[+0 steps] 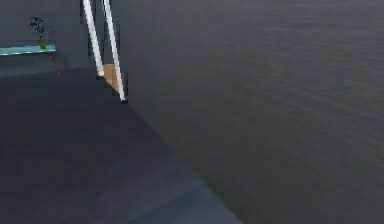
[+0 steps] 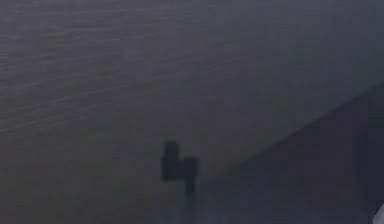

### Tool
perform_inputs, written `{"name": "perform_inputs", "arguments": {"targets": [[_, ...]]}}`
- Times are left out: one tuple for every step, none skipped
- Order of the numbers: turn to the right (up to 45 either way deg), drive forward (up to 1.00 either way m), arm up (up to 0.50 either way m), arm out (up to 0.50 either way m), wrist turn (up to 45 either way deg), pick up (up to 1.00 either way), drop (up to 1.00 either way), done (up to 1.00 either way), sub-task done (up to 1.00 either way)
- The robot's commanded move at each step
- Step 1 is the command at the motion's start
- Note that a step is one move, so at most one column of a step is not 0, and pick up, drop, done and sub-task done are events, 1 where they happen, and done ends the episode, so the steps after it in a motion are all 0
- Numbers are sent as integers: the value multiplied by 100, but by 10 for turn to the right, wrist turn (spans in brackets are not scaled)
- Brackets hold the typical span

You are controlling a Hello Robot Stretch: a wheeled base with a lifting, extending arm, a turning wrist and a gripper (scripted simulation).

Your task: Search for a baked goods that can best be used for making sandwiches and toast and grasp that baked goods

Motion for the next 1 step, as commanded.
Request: {"name": "perform_inputs", "arguments": {"targets": [[0, 60, 0, 0, 0, 0, 0, 0, 0]]}}
